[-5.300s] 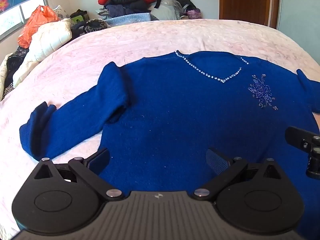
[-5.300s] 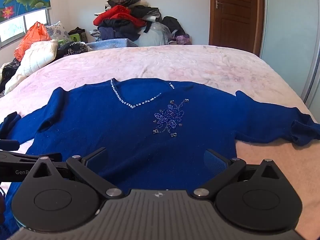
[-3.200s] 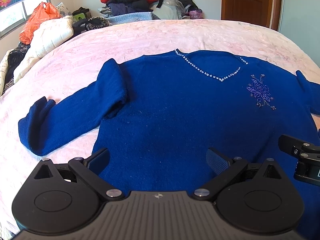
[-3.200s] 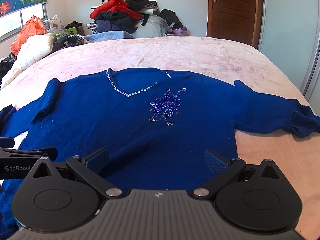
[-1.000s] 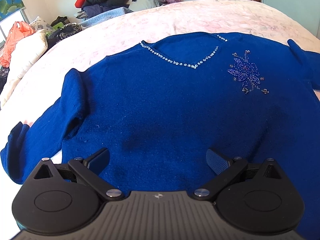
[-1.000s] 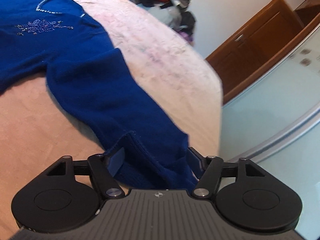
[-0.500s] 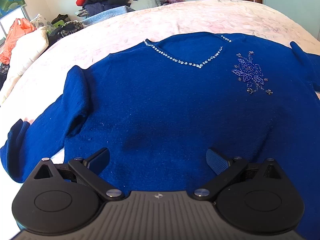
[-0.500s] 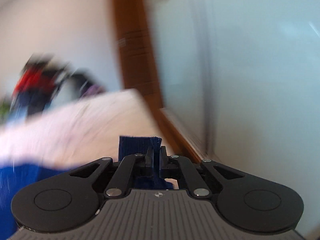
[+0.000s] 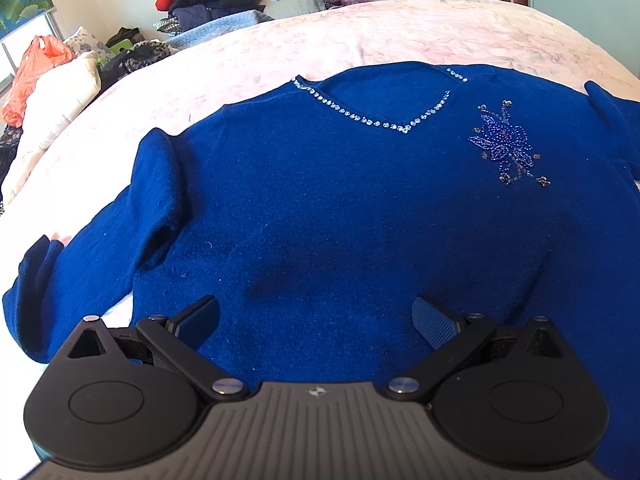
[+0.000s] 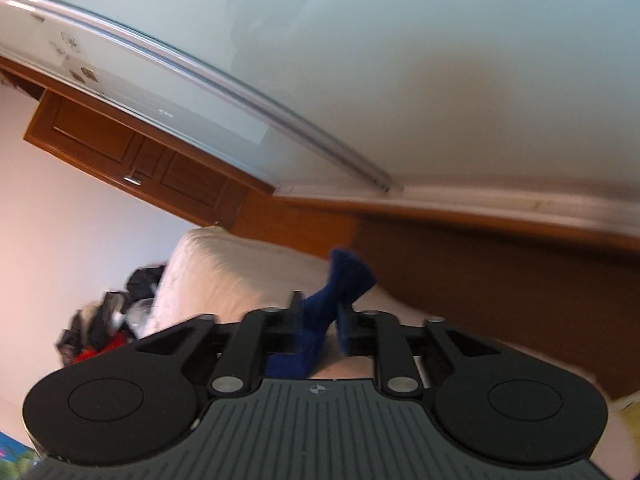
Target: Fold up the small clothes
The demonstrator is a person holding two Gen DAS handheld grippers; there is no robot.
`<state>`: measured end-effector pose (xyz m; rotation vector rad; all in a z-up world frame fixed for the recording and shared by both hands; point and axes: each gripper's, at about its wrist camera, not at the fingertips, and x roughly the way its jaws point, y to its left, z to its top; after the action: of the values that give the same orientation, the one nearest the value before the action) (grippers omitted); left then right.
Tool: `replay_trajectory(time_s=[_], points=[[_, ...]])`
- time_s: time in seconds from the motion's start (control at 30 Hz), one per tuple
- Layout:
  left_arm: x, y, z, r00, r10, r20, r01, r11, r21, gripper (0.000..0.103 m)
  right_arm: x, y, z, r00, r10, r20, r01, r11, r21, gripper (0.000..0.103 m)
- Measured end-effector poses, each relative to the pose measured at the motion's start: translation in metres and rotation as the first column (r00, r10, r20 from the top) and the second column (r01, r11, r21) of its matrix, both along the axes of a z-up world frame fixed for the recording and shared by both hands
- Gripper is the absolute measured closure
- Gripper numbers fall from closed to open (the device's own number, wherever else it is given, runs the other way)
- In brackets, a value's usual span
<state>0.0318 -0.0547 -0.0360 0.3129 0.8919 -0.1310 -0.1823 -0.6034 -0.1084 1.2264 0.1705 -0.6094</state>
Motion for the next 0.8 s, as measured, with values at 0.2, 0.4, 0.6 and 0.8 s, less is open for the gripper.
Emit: replay_trajectory(time_s=[0.2,0.4,0.6,0.8], points=[[-0.002,-0.002,0.001,1.0,-0.008,0.01,0.008,1.0,0.012,0.0,0.021,-0.006,-0.008,0.999,-0.03,0.043,0.027,0.998,0.056,0.062],[0.0,0.006,0.002,1.0,0.016,0.011,-0.016,1.0,0.006,0.0,0.029,0.001,0.021,0.998,-0.045,0.047,0.047,0.998,-0.043,0.091],[0.001,0.012,0.008,0.999,0.029,0.031,-0.029,1.0,0.002,0.0,0.043,0.022,0.109,0.993,0.014,0.118,0.021,0.954,-0.298,0.092],[0.001,0.017,0.01,0.997,0.046,0.07,-0.048,0.998,0.027,0.0,0.072,0.055,0.149,0.995,-0.024,-0.097,-0.031,0.85,-0.526,0.092]])
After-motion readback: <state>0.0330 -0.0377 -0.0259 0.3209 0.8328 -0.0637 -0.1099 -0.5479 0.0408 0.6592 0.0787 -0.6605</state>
